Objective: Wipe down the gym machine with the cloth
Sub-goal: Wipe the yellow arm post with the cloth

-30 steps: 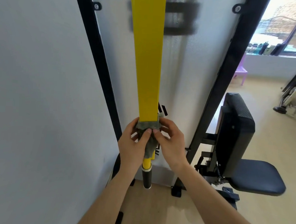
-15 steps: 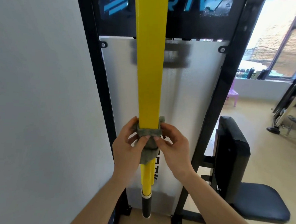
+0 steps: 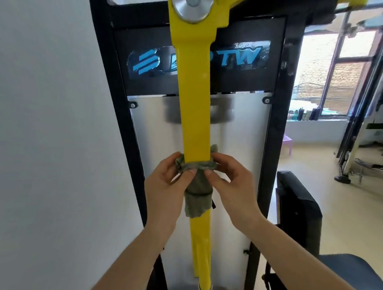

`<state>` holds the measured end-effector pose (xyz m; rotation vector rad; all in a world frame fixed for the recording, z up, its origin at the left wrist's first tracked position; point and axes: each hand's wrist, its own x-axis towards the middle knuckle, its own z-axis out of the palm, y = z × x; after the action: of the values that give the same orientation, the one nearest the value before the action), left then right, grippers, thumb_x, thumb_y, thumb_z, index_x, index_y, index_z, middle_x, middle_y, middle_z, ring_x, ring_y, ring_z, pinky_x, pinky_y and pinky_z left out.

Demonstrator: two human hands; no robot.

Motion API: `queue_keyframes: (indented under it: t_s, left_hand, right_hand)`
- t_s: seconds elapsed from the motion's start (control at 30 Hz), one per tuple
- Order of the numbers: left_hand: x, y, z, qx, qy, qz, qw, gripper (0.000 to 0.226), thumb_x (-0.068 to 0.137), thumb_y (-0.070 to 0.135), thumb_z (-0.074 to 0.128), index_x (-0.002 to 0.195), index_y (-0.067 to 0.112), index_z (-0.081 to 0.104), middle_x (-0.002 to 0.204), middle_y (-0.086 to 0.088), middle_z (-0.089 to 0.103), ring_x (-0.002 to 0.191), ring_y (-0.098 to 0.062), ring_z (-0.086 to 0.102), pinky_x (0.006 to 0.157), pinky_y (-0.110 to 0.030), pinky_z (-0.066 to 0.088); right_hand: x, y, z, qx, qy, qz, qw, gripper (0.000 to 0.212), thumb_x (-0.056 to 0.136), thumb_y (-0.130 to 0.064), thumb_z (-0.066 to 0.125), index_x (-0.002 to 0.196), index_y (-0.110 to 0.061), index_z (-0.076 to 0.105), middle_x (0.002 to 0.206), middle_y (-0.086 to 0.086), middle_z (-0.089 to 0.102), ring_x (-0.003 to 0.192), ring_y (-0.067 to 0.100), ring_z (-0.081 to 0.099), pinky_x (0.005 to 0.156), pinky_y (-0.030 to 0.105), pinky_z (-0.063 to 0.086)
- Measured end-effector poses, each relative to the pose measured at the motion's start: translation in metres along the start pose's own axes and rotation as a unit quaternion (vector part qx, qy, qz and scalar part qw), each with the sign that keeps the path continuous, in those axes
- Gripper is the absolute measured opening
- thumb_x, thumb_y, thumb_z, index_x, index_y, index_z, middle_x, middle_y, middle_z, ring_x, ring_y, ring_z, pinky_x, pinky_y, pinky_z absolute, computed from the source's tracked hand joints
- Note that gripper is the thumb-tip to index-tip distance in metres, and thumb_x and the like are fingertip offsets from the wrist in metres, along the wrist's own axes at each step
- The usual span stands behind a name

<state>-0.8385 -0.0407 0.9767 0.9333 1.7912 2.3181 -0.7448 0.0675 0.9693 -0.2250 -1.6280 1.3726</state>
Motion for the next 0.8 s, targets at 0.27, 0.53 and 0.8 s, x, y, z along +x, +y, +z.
queue_keyframes:
  t_s: [0.27,0.53,0.8]
  left_hand:
    - [0.027,0.035,0.001,0.014,-0.023,0.054,0.998,0.039,0.084,0.026,0.078,0.121,0.035,0.069,0.110,0.018,0.075,0.107,-0.003,0.070,0.091,-0.024,0.055]
    - [0.042,0.080,0.015,0.005,-0.009,0.084,0.996,0.040,0.089,0.021,0.075,0.128,0.022,0.069,0.111,0.012,0.076,0.104,-0.003,0.071,0.078,-0.013,0.055]
    - [0.063,0.129,0.030,-0.065,0.020,0.053,0.996,0.041,0.086,0.013,0.079,0.125,0.013,0.069,0.107,0.002,0.078,0.102,-0.012,0.073,0.090,-0.031,0.060]
  right_hand:
    - [0.028,-0.035,0.006,-0.028,0.008,-0.045,0.999,0.031,0.091,-0.012,0.071,0.118,-0.028,0.069,0.107,-0.016,0.073,0.106,0.006,0.067,0.088,0.017,0.054]
    - [0.059,-0.073,0.004,-0.021,-0.031,-0.063,0.997,0.029,0.094,-0.015,0.069,0.121,-0.024,0.070,0.112,-0.010,0.073,0.107,0.009,0.066,0.091,0.026,0.057]
    - [0.096,-0.109,0.009,0.079,-0.054,-0.029,0.995,0.032,0.094,-0.010,0.068,0.125,-0.014,0.068,0.114,0.001,0.074,0.108,0.017,0.070,0.094,0.044,0.059]
